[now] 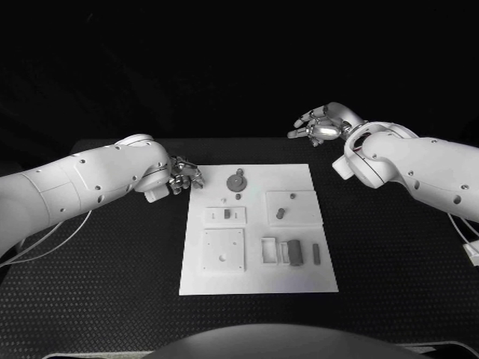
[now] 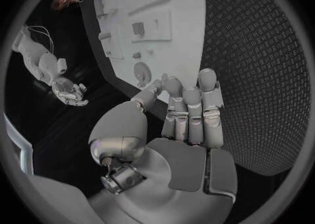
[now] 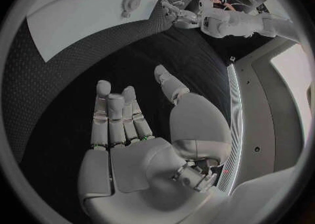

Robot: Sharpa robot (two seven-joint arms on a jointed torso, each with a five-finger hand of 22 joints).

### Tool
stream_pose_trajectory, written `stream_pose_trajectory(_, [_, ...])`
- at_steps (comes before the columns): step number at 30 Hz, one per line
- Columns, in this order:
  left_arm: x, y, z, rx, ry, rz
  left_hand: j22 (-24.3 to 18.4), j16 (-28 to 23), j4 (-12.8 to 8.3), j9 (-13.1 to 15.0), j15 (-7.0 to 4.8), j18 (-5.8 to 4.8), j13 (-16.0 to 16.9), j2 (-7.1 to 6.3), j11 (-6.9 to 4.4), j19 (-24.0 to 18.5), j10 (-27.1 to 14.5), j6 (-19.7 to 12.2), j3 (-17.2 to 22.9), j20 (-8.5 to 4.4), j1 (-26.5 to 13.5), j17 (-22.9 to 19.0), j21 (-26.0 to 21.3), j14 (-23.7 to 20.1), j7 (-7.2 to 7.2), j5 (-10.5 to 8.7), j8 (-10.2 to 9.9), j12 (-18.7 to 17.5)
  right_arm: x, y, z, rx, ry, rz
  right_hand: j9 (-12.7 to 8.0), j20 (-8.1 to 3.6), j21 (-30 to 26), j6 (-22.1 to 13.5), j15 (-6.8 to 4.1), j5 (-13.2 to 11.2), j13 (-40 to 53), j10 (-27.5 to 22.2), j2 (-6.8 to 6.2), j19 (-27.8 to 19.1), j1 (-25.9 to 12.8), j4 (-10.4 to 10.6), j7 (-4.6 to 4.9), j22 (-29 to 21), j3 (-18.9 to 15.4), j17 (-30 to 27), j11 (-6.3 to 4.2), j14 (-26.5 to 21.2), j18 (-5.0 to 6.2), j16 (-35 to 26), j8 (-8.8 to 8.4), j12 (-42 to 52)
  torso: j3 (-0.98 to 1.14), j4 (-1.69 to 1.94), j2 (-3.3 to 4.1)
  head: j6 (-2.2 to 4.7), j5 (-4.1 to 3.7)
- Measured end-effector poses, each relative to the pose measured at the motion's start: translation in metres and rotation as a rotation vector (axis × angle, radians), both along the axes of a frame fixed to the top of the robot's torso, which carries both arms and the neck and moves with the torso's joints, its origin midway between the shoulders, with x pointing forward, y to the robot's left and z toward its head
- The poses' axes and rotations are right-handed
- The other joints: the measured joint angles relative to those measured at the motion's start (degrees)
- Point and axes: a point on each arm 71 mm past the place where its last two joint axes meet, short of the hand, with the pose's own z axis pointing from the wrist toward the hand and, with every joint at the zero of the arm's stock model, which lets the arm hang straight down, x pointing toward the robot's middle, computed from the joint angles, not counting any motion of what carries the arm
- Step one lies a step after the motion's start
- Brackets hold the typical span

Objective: Assemble the parts on the task board

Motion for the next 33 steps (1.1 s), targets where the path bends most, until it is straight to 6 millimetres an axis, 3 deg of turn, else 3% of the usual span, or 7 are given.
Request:
stream_pose_trajectory(8, [-0.020,-0.020,0.002,-0.045,-0.020,-0.023,0.0,0.1,-0.2,0.0,0.00,0.00,-0.1,0.00,0.06,0.4,0.3,0.3,0.2,0.00,0.0,-0.1,0.0,0.2,0.07,-0.01,0.0,0.0,0.000,0.000,0.000,0.000,0.000,-0.001,0.0,0.00,0.0,0.0,0.00,0.0,0.0,0.0,0.00,0.0,0.0,0.0,-0.01,0.0,0.0,0.0,0.00,0.0,0.00,0.0,0.00,0.0,0.17,0.34,-0.11,-0.24,-0.24])
stream_pose_trajectory(12, [-0.030,-0.026,-0.005,-0.037,-0.020,-0.040,0.0,0.1,-0.2,0.0,-0.11,0.00,-0.1,-0.07,-0.04,0.5,0.4,0.4,0.2,-0.07,0.1,-0.1,0.0,0.5,0.01,-0.02,0.0,0.0,0.000,-0.001,0.000,0.000,0.001,-0.002,0.0,0.00,0.0,0.0,0.00,0.0,0.0,0.0,0.00,0.0,0.0,0.0,-0.02,0.0,0.0,-0.1,0.00,0.0,0.00,0.0,0.00,0.0,0.16,0.40,-0.12,-0.42,-0.27])
stream_pose_trajectory(20, [-0.046,-0.033,-0.020,0.013,-0.018,-0.073,0.0,0.1,-0.2,0.0,-0.12,0.00,-0.1,-0.15,-0.23,0.6,0.6,0.8,0.2,-0.17,0.1,-0.1,0.2,0.7,0.02,-0.14,0.0,0.0,0.000,-0.001,0.000,0.000,0.001,-0.002,0.0,0.00,0.0,0.1,0.00,0.0,-0.1,0.0,0.00,0.0,0.0,0.0,-0.09,0.0,0.0,-0.1,0.00,0.0,0.00,0.0,0.00,0.0,0.22,0.41,-0.13,-0.80,-0.07])
stream_pose_trajectory(33, [-0.053,-0.043,-0.027,0.036,-0.027,-0.099,0.0,0.1,-0.3,0.0,-0.01,0.00,-0.1,-0.15,-0.02,0.7,0.8,0.9,0.1,-0.09,0.2,-0.2,0.2,0.8,0.10,0.00,0.0,0.0,0.000,-0.002,0.000,0.001,0.002,-0.003,-0.1,0.00,0.0,0.1,0.00,0.0,-0.1,0.0,0.00,0.0,0.0,0.0,-0.11,0.0,0.0,-0.1,0.00,0.0,0.00,0.2,0.00,0.0,0.18,0.32,-0.06,-1.37,-0.07])
